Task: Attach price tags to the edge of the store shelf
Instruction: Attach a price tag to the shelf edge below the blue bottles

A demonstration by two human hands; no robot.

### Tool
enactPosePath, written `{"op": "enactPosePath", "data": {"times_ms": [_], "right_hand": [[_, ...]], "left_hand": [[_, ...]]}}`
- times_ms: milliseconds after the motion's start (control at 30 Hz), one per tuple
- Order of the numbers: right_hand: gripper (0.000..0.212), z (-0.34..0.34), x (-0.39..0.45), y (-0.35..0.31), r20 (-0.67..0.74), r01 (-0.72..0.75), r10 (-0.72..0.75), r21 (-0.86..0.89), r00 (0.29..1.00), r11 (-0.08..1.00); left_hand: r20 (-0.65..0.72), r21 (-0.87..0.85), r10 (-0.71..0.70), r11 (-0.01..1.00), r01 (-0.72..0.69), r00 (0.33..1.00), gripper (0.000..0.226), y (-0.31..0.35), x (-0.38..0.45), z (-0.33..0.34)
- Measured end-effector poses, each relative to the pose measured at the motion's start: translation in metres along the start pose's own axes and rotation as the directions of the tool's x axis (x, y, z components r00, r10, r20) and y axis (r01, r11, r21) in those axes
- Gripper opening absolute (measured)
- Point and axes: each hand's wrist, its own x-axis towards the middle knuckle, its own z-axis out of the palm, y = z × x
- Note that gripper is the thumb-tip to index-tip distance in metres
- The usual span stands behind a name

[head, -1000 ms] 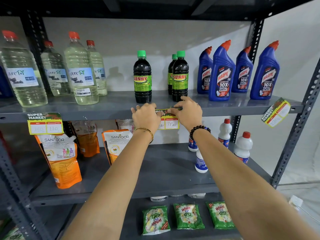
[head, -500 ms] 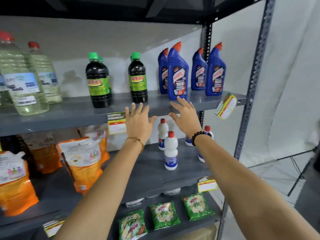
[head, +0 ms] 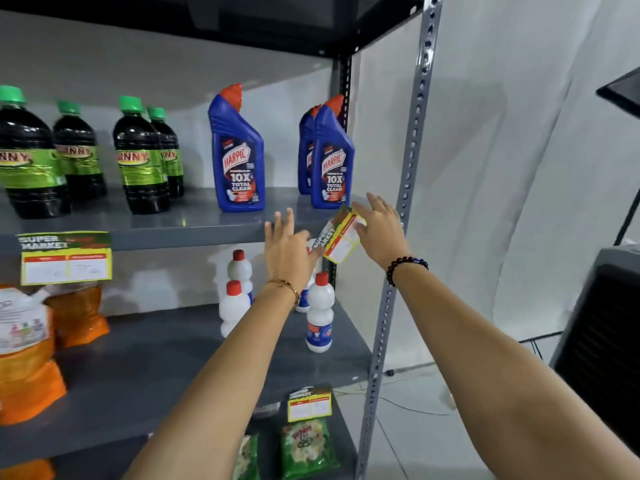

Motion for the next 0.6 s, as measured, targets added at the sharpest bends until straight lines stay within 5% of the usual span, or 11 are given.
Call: {"op": "enactPosePath", "data": {"times_ms": [233,600], "right_hand": [[0.045,0.002,0.024,0.012,0.11,0.128,-0.139,0.104,0.984,0.986],[0.017,-0.01,0.032,0.007,0.065,0.112,-0.138,0.311,0.988,0.944]], "left_hand": [[-0.06,0.068,-0.114,0.991,0.118,0.992,0.029,0.013,0.007,0.014],[-0.075,0.057,-0.161,0.985,0.165,0.984,0.022,0.02,0.007,0.011]]}}
